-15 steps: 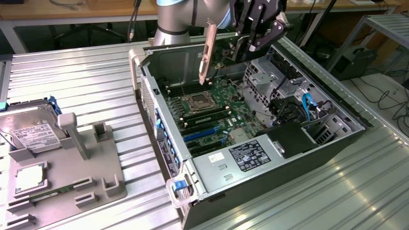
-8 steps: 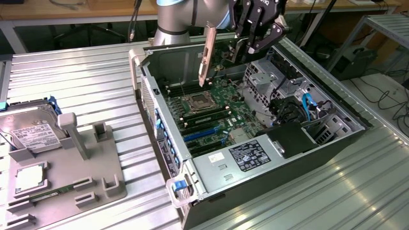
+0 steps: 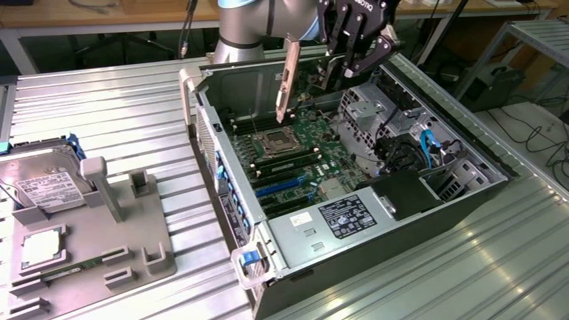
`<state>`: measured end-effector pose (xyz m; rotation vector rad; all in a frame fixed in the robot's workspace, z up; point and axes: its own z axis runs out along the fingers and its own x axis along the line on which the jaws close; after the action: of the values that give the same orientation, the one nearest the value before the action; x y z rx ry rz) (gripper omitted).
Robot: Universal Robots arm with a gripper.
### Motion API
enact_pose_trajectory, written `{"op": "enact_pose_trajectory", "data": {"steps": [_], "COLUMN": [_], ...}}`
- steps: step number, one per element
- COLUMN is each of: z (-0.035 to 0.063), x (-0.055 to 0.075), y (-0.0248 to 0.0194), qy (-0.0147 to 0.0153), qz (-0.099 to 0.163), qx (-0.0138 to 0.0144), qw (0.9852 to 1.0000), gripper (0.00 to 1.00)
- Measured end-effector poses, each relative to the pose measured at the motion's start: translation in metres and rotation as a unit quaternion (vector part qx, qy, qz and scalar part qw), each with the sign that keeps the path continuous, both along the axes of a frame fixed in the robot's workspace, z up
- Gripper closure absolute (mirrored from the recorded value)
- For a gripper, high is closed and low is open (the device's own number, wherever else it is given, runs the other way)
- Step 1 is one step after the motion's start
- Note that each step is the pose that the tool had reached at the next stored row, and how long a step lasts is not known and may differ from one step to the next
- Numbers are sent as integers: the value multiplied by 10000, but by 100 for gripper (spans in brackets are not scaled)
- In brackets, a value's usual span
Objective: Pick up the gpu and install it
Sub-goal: 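Insert the gpu into the slot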
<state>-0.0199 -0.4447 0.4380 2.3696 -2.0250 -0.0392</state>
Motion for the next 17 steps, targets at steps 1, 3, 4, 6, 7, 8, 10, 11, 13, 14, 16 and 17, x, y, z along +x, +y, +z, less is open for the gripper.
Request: {"op": "enact_pose_trajectory", "data": {"steps": [1, 3, 4, 6, 7, 8, 10, 11, 13, 14, 16, 17], "z": [-4, -17, -21, -31, -36, -41, -51, -56, -70, -83, -114, -129], "x": [0, 0, 0, 0, 0, 0, 0, 0, 0, 0, 0, 0], "y": [0, 0, 0, 0, 0, 0, 0, 0, 0, -1, 0, 0], "qy": [0, 0, 0, 0, 0, 0, 0, 0, 0, 0, 0, 0], "qz": [0, 0, 0, 0, 0, 0, 0, 0, -1, -16, -66, -93], "qx": [0, 0, 0, 0, 0, 0, 0, 0, 0, 0, 0, 0], "qw": [10000, 10000, 10000, 10000, 10000, 10000, 10000, 10000, 10000, 10000, 10000, 10000], "gripper": [72, 72, 72, 72, 72, 72, 72, 72, 72, 72, 72, 72]}}
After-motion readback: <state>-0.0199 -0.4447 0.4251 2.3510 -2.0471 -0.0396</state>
